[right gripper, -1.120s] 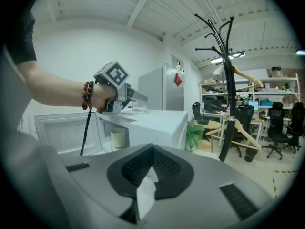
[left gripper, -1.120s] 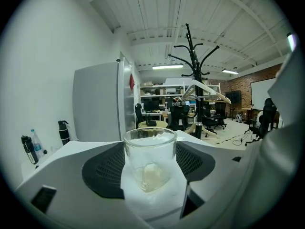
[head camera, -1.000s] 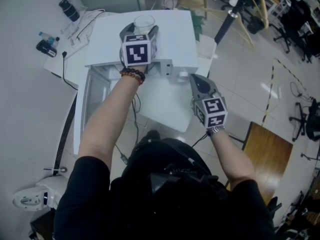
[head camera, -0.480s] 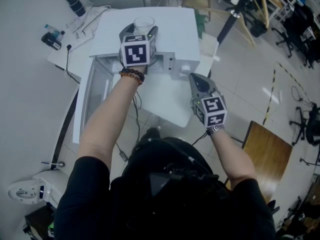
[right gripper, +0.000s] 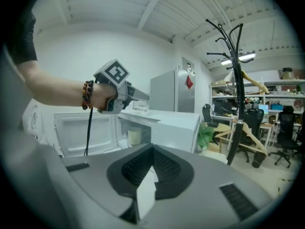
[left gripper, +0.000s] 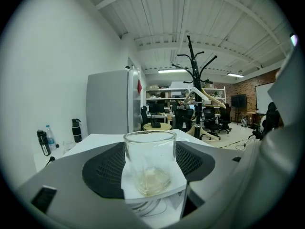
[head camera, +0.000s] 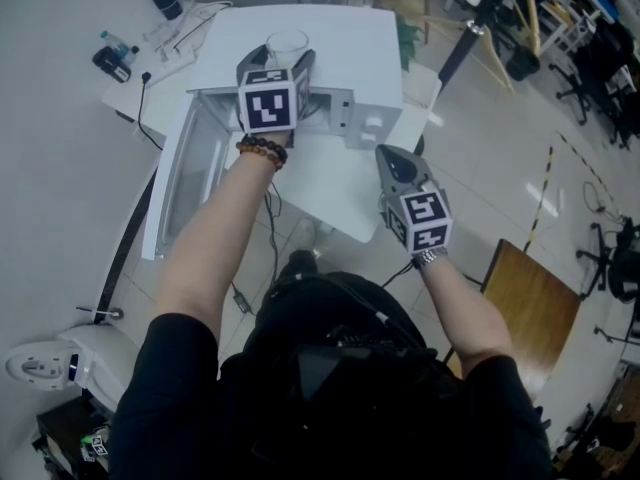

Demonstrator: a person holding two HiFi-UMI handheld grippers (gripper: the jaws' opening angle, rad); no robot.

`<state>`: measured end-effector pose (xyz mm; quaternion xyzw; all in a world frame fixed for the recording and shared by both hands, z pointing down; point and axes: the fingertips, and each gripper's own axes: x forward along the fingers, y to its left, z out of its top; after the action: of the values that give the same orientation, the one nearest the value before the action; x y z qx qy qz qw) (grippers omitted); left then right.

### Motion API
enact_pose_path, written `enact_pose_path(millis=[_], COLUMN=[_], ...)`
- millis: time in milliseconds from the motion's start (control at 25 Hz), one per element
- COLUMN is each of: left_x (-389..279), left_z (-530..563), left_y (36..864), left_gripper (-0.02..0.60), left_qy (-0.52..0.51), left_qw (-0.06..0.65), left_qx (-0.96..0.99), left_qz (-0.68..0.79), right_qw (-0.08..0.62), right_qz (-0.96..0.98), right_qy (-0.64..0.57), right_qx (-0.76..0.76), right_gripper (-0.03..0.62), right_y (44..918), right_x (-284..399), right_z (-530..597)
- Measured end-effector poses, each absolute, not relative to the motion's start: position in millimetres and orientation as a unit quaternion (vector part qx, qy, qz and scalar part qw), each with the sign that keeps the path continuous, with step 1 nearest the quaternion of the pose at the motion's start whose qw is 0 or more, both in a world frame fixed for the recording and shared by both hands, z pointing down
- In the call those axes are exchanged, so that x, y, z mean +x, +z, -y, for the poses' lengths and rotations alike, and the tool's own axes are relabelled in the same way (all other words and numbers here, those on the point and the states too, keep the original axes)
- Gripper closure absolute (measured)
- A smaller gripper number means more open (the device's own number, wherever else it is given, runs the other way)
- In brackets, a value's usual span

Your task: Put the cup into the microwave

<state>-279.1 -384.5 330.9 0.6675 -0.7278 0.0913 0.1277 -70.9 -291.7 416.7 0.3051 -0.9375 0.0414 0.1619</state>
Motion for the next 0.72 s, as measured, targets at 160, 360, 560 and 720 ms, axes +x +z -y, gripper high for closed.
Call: enact_pose_path(millis=[160,360,560,720], left_x=[-280.8,-282.2,-278.4,-277.1], left_z=[369.8,351.6,334.7,322.3], left_y=[329.3,329.7,332.3,337.7], left_gripper=[0.253,0.253,0.253,0.253], left_qy=[0.087,0.088,0.089,0.091], left_qw=[0.126,0.127,0.13,0.132], left_qx=[0.661,0.654,0.651,0.649], left_qz=[0.734,0.741,0.742,0.744], right_qw=[0.162,0.161,0.162,0.162], right_qz=[0.941,0.944,0.947,0.949], right_qy=[0.039,0.038,0.038,0.04], right_qx=[0.296,0.285,0.276,0.267], right_gripper=[0.592,0.592,0.592,0.592], right_y=[416.6,416.2,419.2,421.2], right_x=[-70.8,-71.4,-72.6,-76.3], right_z=[281.6,269.0,259.5,252.5])
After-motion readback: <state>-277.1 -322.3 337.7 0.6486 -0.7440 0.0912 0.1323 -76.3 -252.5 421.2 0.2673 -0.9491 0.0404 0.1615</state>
